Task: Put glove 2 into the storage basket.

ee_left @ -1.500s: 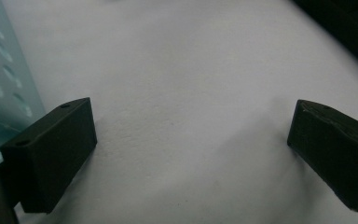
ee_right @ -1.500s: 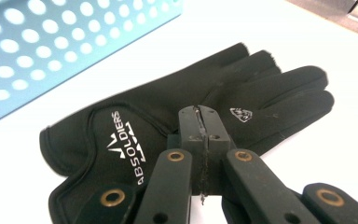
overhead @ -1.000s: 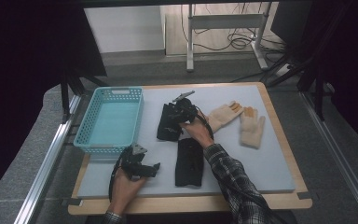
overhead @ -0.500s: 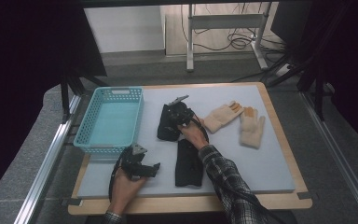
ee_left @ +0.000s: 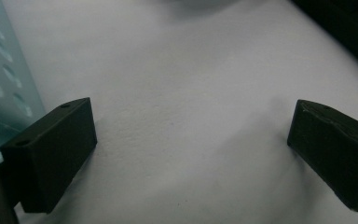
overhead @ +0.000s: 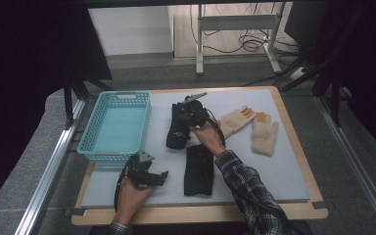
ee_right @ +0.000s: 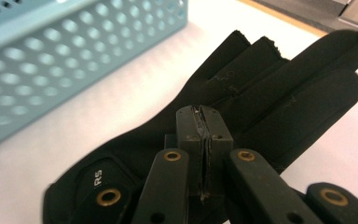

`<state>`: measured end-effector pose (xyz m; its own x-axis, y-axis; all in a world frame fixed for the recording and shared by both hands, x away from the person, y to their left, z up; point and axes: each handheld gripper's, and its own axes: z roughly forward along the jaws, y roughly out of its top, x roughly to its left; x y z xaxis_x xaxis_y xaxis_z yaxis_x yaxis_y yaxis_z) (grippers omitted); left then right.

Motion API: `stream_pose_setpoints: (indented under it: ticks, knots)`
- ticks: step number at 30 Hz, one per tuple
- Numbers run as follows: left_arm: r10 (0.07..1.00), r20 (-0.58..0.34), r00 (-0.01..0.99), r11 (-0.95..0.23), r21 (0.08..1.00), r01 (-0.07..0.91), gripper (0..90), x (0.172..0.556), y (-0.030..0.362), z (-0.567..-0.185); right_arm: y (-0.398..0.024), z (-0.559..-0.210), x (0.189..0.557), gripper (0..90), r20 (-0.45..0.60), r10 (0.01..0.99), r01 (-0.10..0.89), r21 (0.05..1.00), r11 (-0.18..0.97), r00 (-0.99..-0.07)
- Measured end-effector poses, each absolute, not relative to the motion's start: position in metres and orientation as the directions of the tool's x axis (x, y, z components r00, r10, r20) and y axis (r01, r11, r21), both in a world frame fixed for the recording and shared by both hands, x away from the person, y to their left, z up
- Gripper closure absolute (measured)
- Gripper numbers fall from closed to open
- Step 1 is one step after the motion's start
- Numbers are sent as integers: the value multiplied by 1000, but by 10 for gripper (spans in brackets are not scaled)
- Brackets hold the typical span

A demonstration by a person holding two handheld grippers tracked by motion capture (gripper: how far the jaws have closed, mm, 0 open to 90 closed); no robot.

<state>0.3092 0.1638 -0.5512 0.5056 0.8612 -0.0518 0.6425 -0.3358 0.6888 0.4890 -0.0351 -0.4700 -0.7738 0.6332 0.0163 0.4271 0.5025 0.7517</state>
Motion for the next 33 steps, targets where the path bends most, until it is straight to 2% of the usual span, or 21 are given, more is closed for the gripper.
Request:
stream_pose_setpoints:
  ticks: [7,17,25,33]
  knots:
    - [861,-51,506,-336,690,641,16,309,164,-551,-53,-439,455,873,55,599,410,778,476,-799]
    - [863,-55,502,-328,695,640,16,309,163,-552,-97,-424,395,872,96,550,407,778,478,-830]
    - [863,-58,502,-327,693,642,16,309,163,-551,-120,-428,362,871,112,533,413,769,488,-839]
    - [865,-59,498,-321,698,640,16,309,163,-552,-123,-467,352,870,115,550,449,724,523,-827]
